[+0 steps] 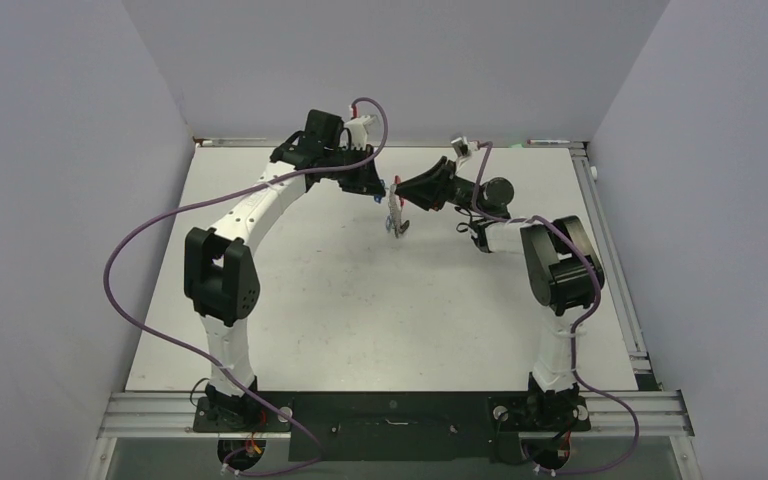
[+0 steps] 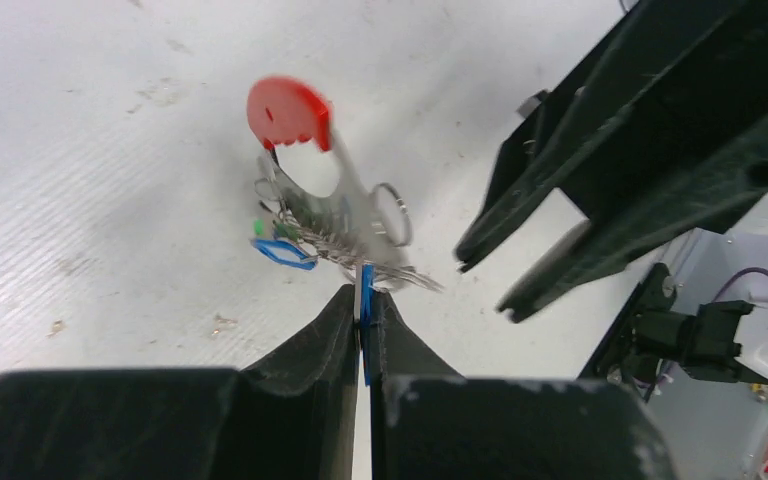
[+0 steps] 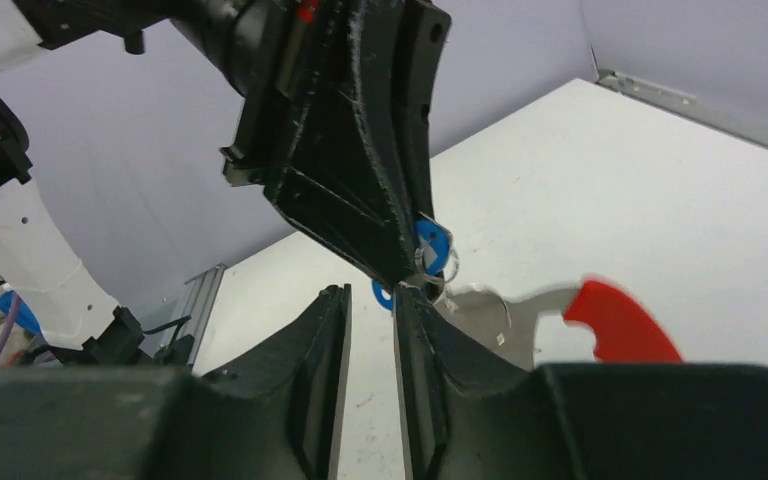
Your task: Remove the keys from the keyring
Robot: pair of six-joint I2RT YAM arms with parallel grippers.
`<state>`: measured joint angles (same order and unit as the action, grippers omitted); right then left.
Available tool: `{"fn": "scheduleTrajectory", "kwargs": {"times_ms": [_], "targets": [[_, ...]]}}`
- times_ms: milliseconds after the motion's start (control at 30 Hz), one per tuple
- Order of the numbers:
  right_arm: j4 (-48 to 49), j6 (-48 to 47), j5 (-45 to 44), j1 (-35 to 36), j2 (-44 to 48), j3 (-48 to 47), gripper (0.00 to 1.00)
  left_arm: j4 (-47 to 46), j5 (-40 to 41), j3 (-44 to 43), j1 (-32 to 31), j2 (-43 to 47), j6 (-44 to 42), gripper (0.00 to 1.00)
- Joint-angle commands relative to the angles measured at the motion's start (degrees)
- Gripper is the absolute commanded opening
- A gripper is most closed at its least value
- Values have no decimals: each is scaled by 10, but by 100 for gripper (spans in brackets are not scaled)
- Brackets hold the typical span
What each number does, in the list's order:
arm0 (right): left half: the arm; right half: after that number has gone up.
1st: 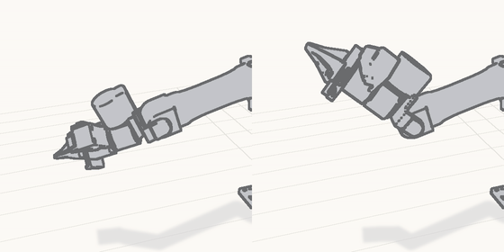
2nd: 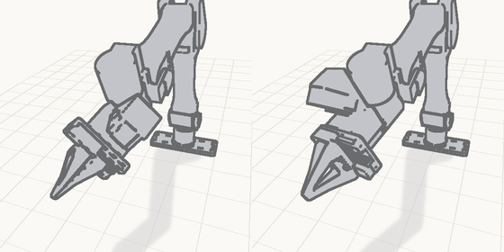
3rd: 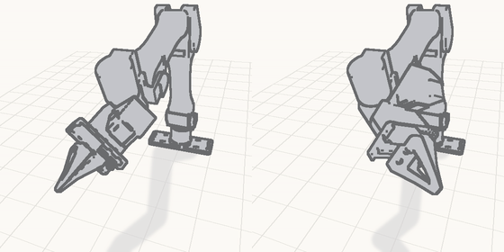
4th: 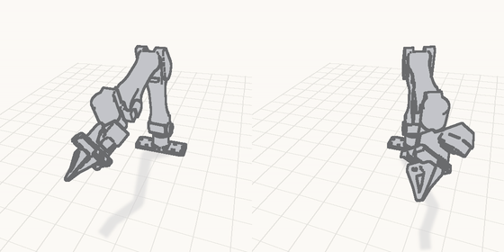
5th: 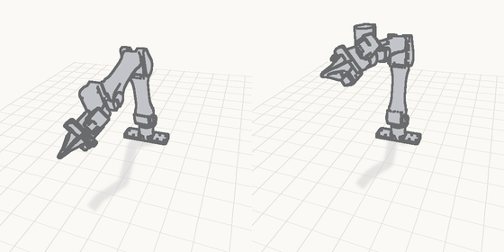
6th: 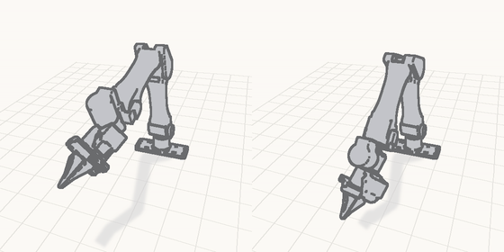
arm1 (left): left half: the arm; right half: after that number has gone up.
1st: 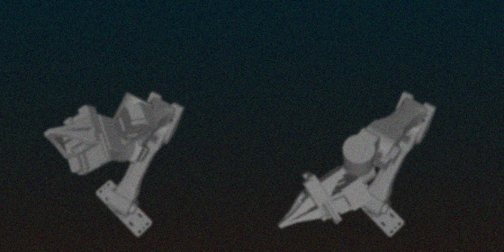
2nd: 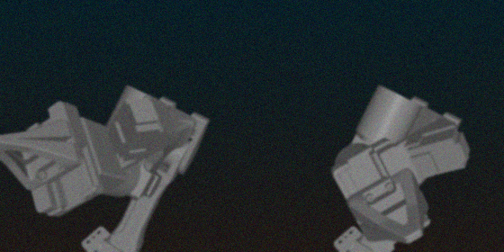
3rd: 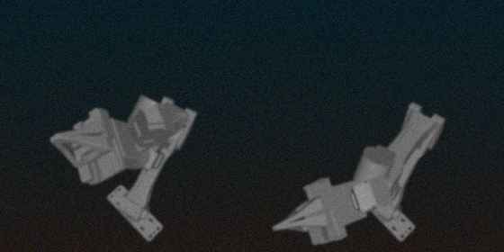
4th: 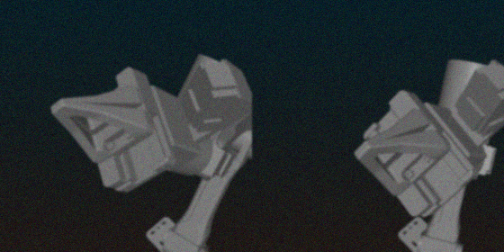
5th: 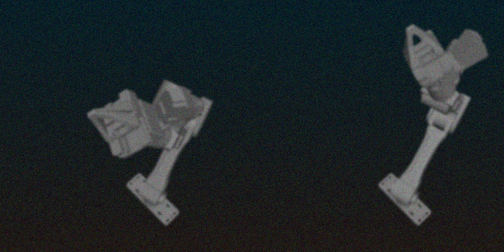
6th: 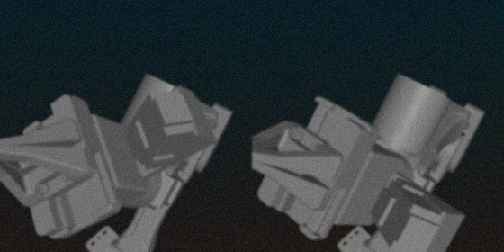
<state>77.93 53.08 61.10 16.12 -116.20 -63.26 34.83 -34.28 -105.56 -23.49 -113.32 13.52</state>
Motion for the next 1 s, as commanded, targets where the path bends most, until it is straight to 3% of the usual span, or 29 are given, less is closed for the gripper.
{"fn": "scheduleTrajectory", "kwargs": {"times_ms": [0,100,167,400,500,567,967], "targets": [[65,-14,39,-6,38,-10,33,-18,45,3,25,37,-44,0],[-66,-116,54,-7,74,-7,53,-9,39,0,25,44,-67,0],[-171,-205,59,-7,100,-11,61,-4,29,2,25,47,-80,0],[-618,-614,50,6,147,-100,65,9,-15,8,24,57,-128,0],[-759,-754,29,27,149,-135,65,27,-37,-2,24,58,-158,0],[-806,-799,21,36,149,-144,63,45,-51,-13,23,57,-175,0],[-811,-840,-39,70,162,-142,51,58,-126,-17,17,52,-178,0]]}}
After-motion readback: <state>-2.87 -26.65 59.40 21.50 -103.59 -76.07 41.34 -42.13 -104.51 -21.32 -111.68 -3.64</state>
